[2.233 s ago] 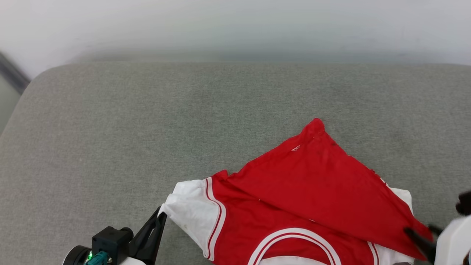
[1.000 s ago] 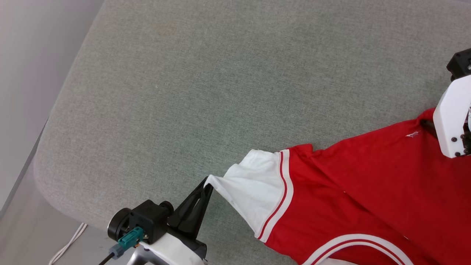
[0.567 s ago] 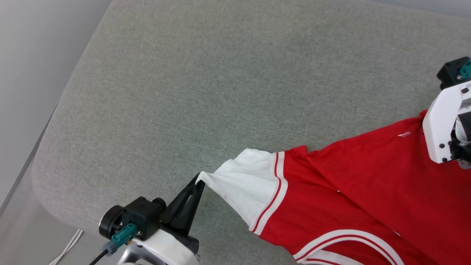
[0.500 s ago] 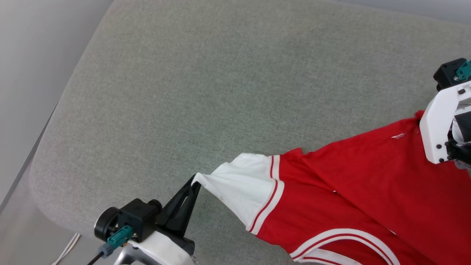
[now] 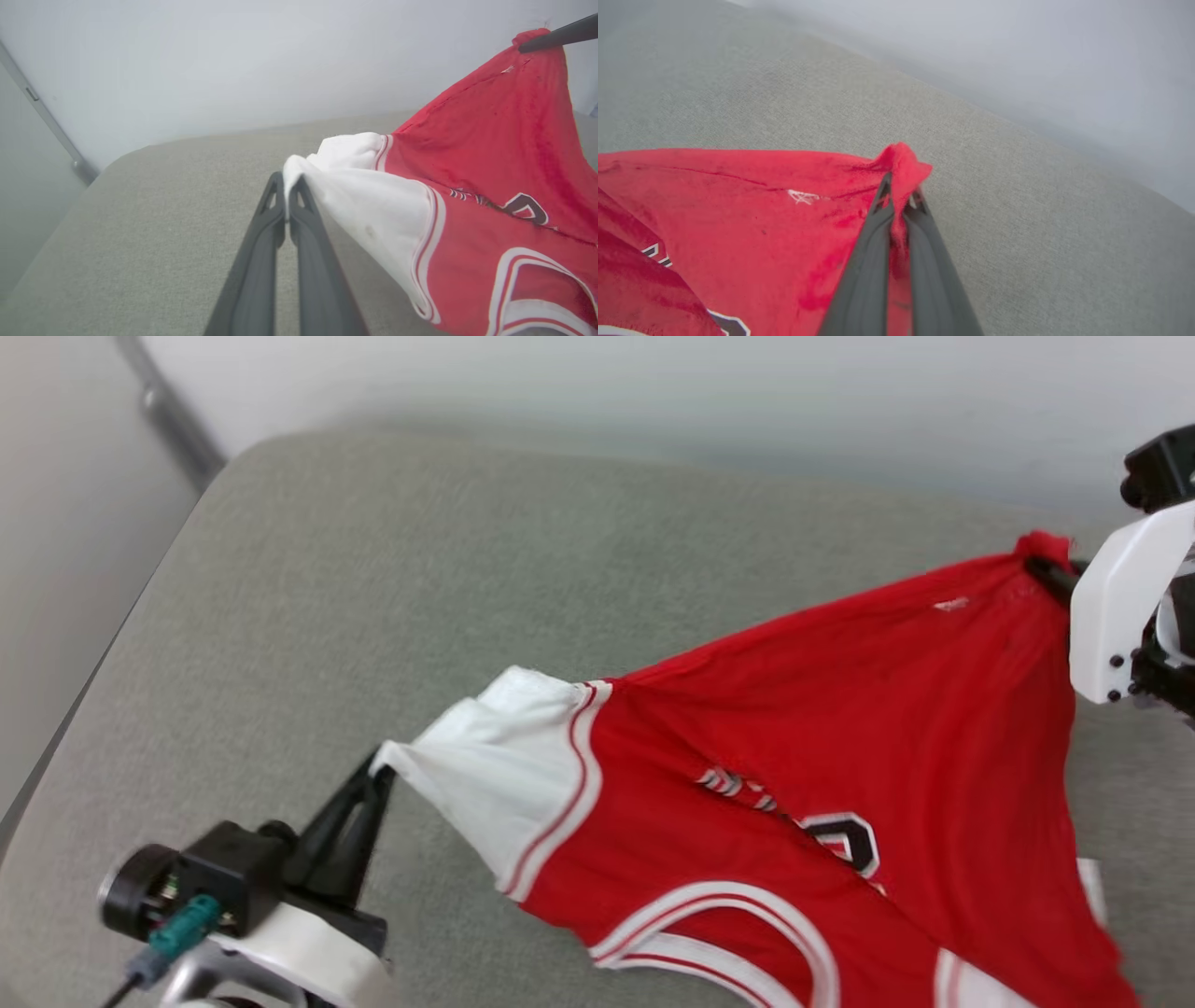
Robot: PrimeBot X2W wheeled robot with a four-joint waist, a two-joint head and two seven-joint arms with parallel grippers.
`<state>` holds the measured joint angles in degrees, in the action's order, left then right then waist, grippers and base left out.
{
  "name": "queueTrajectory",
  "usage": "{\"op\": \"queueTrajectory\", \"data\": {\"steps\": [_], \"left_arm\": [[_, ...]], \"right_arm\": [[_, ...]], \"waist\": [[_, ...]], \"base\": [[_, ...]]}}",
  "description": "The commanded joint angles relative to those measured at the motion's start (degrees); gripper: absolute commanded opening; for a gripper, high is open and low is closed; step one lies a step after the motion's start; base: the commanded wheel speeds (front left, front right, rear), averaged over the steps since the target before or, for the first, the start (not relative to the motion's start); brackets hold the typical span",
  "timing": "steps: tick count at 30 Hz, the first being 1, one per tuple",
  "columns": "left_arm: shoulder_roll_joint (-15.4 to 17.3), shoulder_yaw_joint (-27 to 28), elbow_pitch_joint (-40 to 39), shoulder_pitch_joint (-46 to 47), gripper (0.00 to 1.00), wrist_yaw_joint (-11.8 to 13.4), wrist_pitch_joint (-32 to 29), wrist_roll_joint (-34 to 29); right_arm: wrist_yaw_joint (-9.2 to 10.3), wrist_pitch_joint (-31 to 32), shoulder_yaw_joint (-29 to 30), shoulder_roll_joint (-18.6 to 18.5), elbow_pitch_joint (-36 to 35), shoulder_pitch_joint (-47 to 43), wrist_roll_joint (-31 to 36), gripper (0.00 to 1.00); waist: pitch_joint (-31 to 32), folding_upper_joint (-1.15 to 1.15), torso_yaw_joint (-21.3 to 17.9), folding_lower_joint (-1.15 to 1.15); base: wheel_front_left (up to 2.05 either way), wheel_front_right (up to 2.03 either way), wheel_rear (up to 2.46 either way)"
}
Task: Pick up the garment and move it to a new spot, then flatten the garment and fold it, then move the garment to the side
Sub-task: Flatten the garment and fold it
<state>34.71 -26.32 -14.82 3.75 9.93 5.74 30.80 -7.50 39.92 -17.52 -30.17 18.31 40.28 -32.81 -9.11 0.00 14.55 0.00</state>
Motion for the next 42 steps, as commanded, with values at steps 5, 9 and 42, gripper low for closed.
{"op": "queueTrajectory", "data": {"steps": [5, 9, 42], "left_arm": [[4.18, 4.03, -4.3, 1.76, 0.0, 1.2, -1.26, -0.73], [7.29, 7.44, -7.51, 4.18, 0.0, 1.54, -2.03, -0.97], [20.24, 21.97, -13.9, 40.33, 0.0, -2.27, -7.12, 1.59]], "right_arm": [[0.02, -1.19, 0.0, -1.24, -5.05, 1.14, -2.01, 0.0], [0.02, -1.24, 1.02, -1.58, -9.74, 1.85, -2.91, 0.0], [0.03, -0.33, 15.2, 2.28, -35.24, 6.06, 2.42, 0.0]], "waist": [[6.44, 0.0, -6.38, 0.0], [8.36, 0.0, -9.33, 0.0], [-3.53, 0.0, -20.63, 0.0]], "base": [[0.0, 0.0, 0.0], [0.0, 0.0, 0.0], [0.0, 0.0, 0.0]]}}
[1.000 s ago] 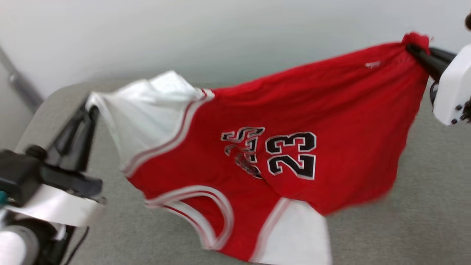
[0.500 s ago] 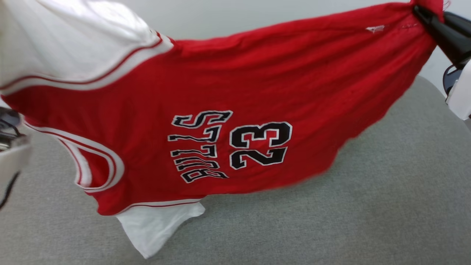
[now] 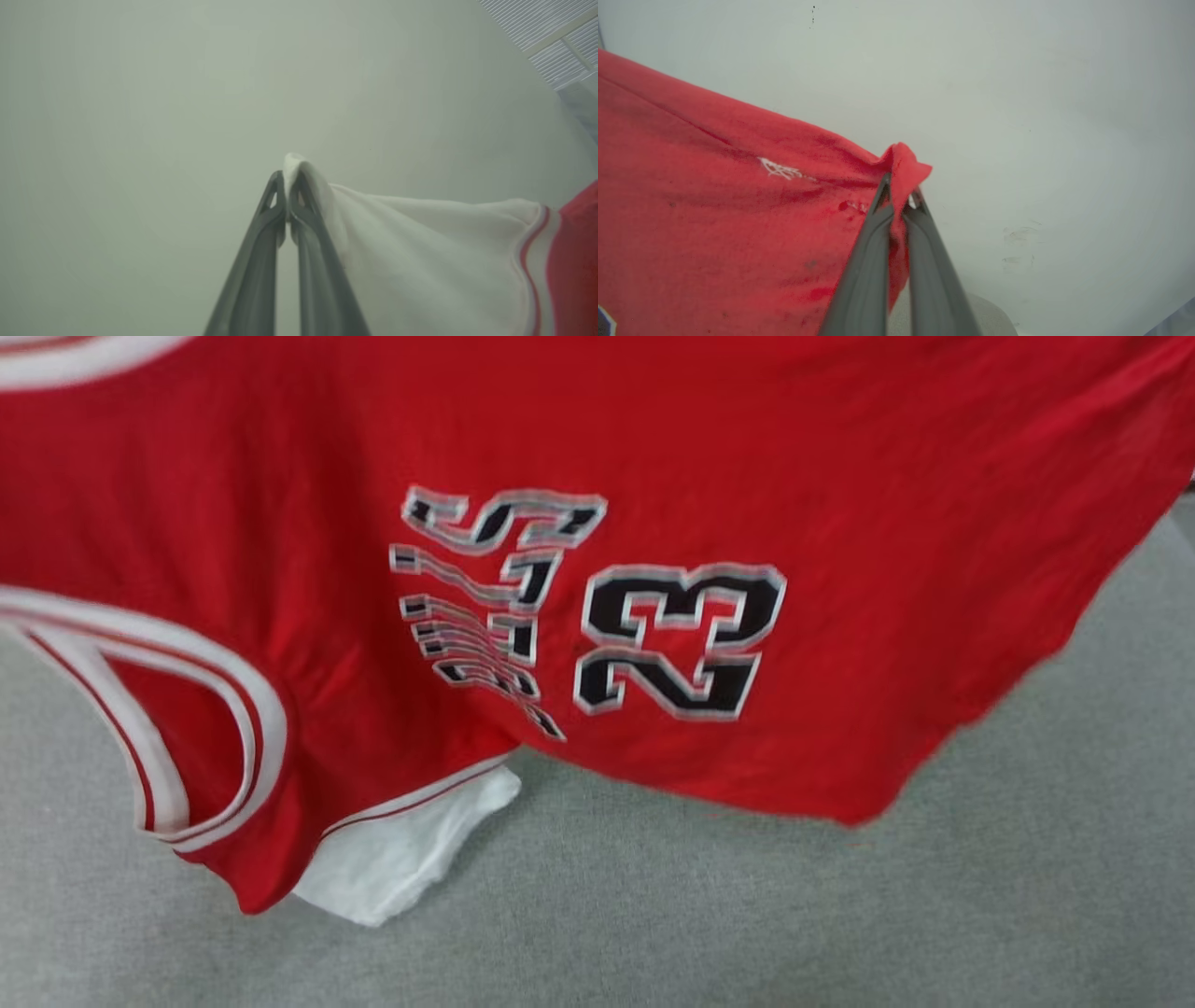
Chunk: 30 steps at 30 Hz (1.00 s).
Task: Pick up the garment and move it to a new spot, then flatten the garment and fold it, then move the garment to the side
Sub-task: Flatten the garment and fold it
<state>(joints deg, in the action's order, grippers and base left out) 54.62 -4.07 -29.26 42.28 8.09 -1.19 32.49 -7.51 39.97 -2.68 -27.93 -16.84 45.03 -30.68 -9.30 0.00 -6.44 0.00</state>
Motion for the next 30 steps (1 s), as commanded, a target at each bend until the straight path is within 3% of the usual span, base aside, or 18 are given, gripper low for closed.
{"op": "queueTrajectory", "data": {"steps": [1, 10, 11, 16, 24, 30], "left_arm": [[0.48, -1.01, 1.03, 3.84, 0.0, -1.32, -0.57, -0.12], [-2.74, -8.62, 13.73, 29.14, 0.0, -9.64, -1.25, -2.19], [-2.74, -8.62, 13.73, 29.14, 0.0, -9.64, -1.25, -2.19], [-7.67, -12.74, 24.79, 44.31, 0.0, -12.4, 2.49, -6.48], [-16.31, -16.44, 44.35, 61.67, 0.0, -12.85, 11.21, -11.11], [-20.41, -17.75, 55.29, 59.79, 0.0, -12.98, 15.67, -11.79]], "right_arm": [[0.03, -0.81, 0.87, 0.03, -0.09, 1.89, 0.59, 0.0], [0.04, -8.39, 0.78, -1.96, 6.19, 12.46, 9.06, 0.0], [0.04, -8.39, 0.78, -1.96, 6.19, 12.46, 9.06, 0.0], [0.06, -14.37, -0.47, -2.56, 13.56, 22.47, 15.33, 0.0], [0.06, -20.17, -3.12, -1.6, 25.69, 37.86, 21.86, 0.0], [0.06, -25.17, -4.93, 0.49, 33.67, 39.33, 24.85, 0.0]], "waist": [[-4.69, 0.0, 0.53, 0.0], [-17.32, 0.0, 2.15, 0.0], [-17.32, 0.0, 2.15, 0.0], [-22.71, 0.0, 3.61, 0.0], [-28.95, 0.0, 6.66, 0.0], [-30.84, 0.0, 8.34, 0.0]], "base": [[0.0, 0.0, 0.0], [0.0, 0.0, 0.0], [0.0, 0.0, 0.0], [0.0, 0.0, 0.0], [0.0, 0.0, 0.0], [0.0, 0.0, 0.0]]}}
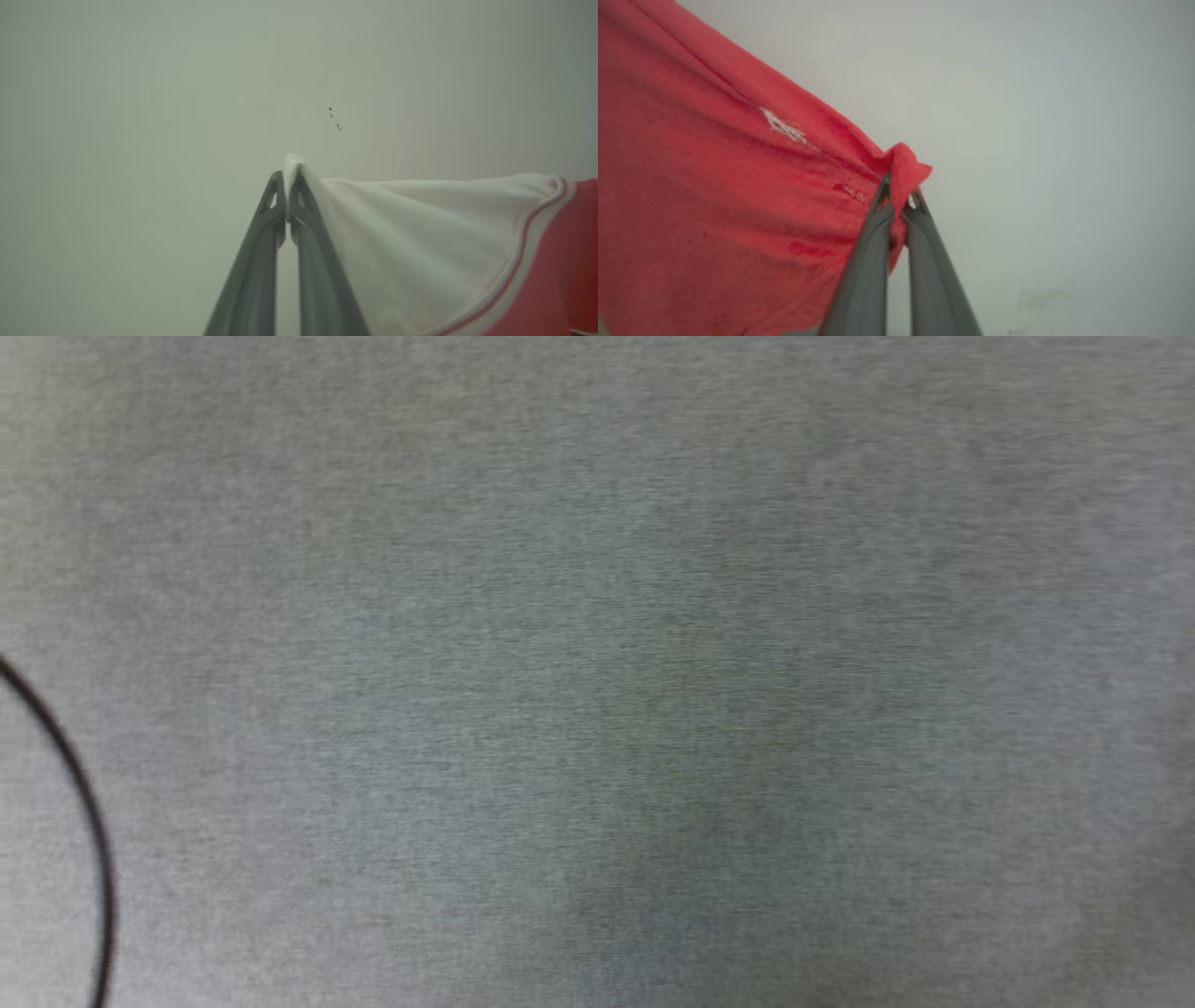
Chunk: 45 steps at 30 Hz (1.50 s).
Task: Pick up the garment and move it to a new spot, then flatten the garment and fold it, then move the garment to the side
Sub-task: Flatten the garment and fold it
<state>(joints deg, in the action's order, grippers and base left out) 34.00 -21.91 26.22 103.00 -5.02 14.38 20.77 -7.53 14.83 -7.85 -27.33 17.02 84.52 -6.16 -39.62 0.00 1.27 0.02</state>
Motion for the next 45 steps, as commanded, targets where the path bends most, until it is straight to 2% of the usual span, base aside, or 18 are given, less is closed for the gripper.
{"op": "queueTrajectory", "data": {"steps": [1, 5, 14, 20, 24, 29, 33, 38, 45], "left_arm": [[-0.24, -0.21, 1.0, -2.17, 0.0, -0.01, 0.47, -0.2], [-2.59, -0.12, 2.29, -8.76, 0.0, -0.48, 0.87, 0.05], [-6.85, 0.78, -7.2, -36.99, 0.0, -1.23, 0.8, -1.75], [-7.93, 1.79, -8.64, -57.48, 0.0, -1.24, 0.81, -0.8], [-8.3, 3.16, -10.05, -69.35, 0.0, -0.91, 0.82, 0.55], [-7.84, 2.1, -11.98, -82.35, 0.0, -0.95, 0.75, 2.24], [-6.0, 0.32, -15.56, -91.58, 0.0, -1.35, -1.08, 4.14], [-4.34, -0.29, -21.26, -101.15, 0.0, 0.22, -4.0, 6.05], [-1.27, -1.32, -29.41, -112.49, 0.0, 2.3, -9.52, 8.2]], "right_arm": [[0.08, -1.0, -0.31, 0.11, 0.92, -0.85, 0.64, 0.0], [0.08, -4.91, -1.18, 1.94, 5.05, -5.44, 0.86, 0.0], [0.08, -11.04, -5.99, 2.49, 6.91, -22.58, -0.7, 0.0], [0.07, -12.06, -10.64, 0.6, 6.31, -34.93, -5.93, 0.0], [0.08, -11.39, -14.02, -2.05, 5.51, -42.08, -10.06, 0.0], [0.07, -8.91, -17.07, -5.01, 4.77, -51.04, -15.43, 0.0], [0.08, -5.35, -19.09, -7.27, 2.65, -56.77, -20.84, 0.0], [0.07, -2.05, -17.76, -9.38, -0.53, -64.0, -25.8, 0.0], [0.07, -0.42, -15.05, -10.54, -4.95, -74.26, -28.2, 0.0]], "waist": [[-0.57, 0.0, 0.86, -0.02], [-0.05, 0.0, 1.55, -0.02], [6.01, 0.0, 2.05, -0.02], [13.38, 0.0, 1.65, -0.02], [18.27, 0.0, 1.6, -0.02], [23.8, 0.0, 2.02, -0.02], [27.38, 0.0, 1.65, -0.02], [31.31, 0.0, 1.32, -0.02], [35.49, 0.0, 0.32, -0.02]], "base": [[0.0, 0.0, 0.0], [0.0, 0.0, 0.0], [0.0, 0.0, 0.0], [0.0, 0.0, 0.0], [0.0, 0.0, 0.0], [0.0, 0.0, 0.0], [0.0, 0.0, 0.0], [0.0, 0.0, 0.0], [0.0, 0.0, 0.0]]}}
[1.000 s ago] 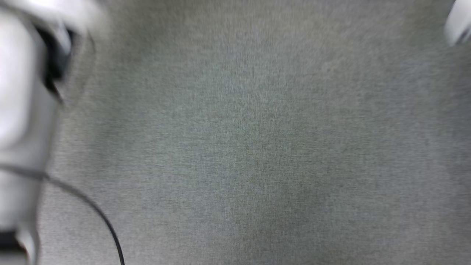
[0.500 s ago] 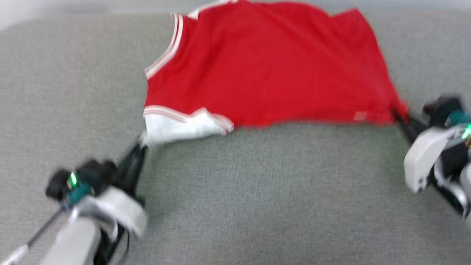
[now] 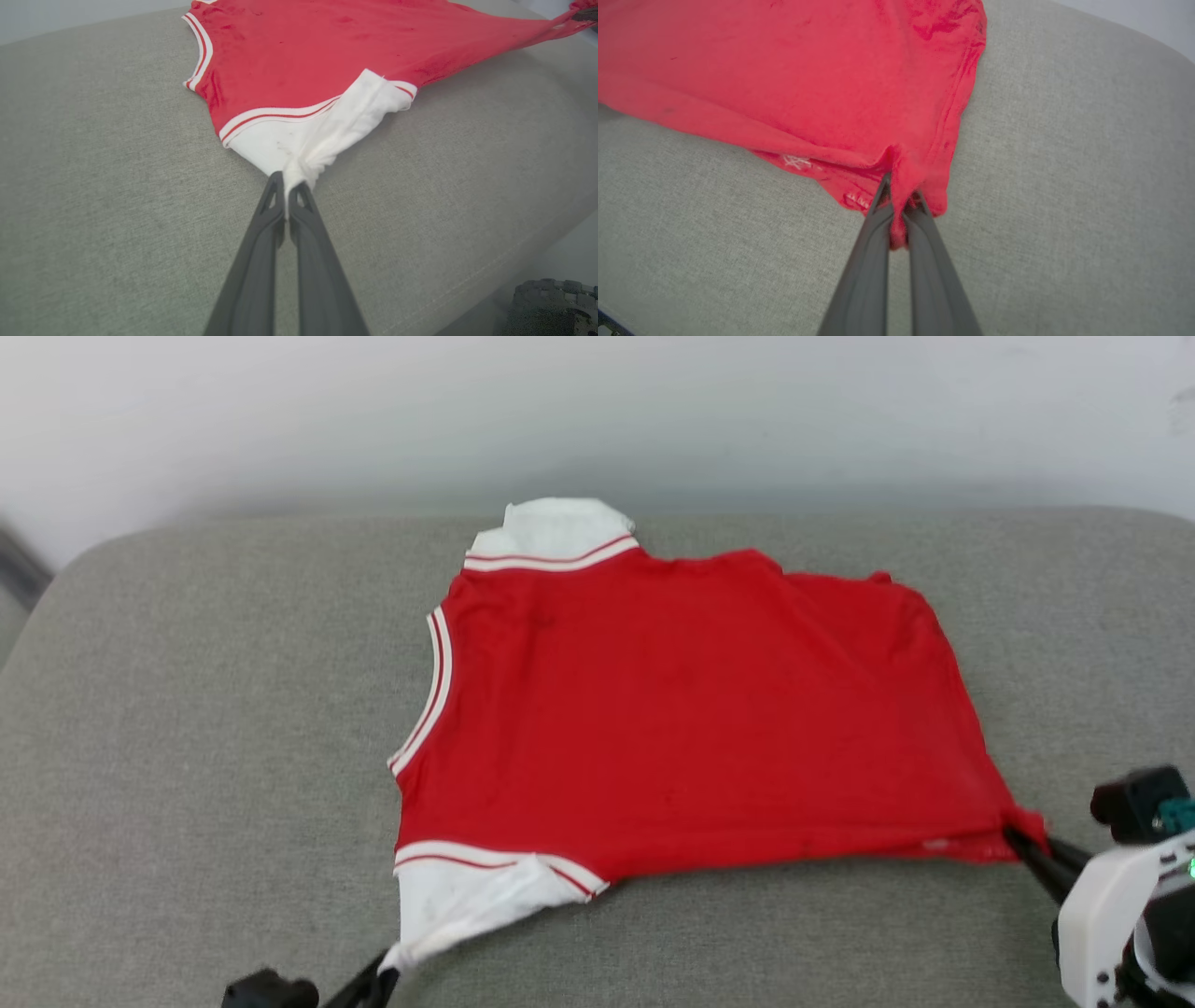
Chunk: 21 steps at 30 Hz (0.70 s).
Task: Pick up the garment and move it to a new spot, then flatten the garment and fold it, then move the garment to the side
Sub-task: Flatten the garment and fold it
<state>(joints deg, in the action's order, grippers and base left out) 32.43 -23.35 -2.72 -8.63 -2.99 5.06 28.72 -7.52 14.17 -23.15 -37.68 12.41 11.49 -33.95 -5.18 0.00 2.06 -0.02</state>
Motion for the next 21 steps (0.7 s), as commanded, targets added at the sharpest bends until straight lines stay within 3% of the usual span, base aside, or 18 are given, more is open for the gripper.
{"op": "queueTrajectory", "data": {"steps": [1, 7, 13, 21], "left_arm": [[0.69, 0.04, -1.52, -2.29, 0.0, 0.57, -0.94, 0.68], [3.1, -1.15, -7.78, -9.64, 0.0, 1.17, -5.94, 3.71], [6.79, -2.14, -12.05, -12.79, 0.0, -0.41, -10.78, 6.08], [6.77, 1.5, -15.57, -8.1, 0.0, 0.48, -7.87, 6.21]], "right_arm": [[0.06, 0.46, 0.74, -0.1, -0.75, -2.6, -0.63, 0.0], [0.06, 1.95, 4.16, 0.32, -3.3, -10.59, -1.61, 0.0], [0.05, 4.79, 7.94, 0.87, -7.73, -15.94, -4.32, 0.0], [0.05, 5.79, 11.99, 1.88, -13.09, -15.93, -4.01, 0.0]], "waist": [[1.45, 0.0, -0.59, 0.02], [3.07, 0.0, -0.98, 0.02], [2.39, 0.0, -1.45, 0.02], [-0.44, 0.0, -1.87, 0.02]], "base": [[0.0, 0.0, 0.0], [0.0, 0.0, 0.0], [0.0, 0.0, 0.0], [0.0, 0.0, 0.0]]}}
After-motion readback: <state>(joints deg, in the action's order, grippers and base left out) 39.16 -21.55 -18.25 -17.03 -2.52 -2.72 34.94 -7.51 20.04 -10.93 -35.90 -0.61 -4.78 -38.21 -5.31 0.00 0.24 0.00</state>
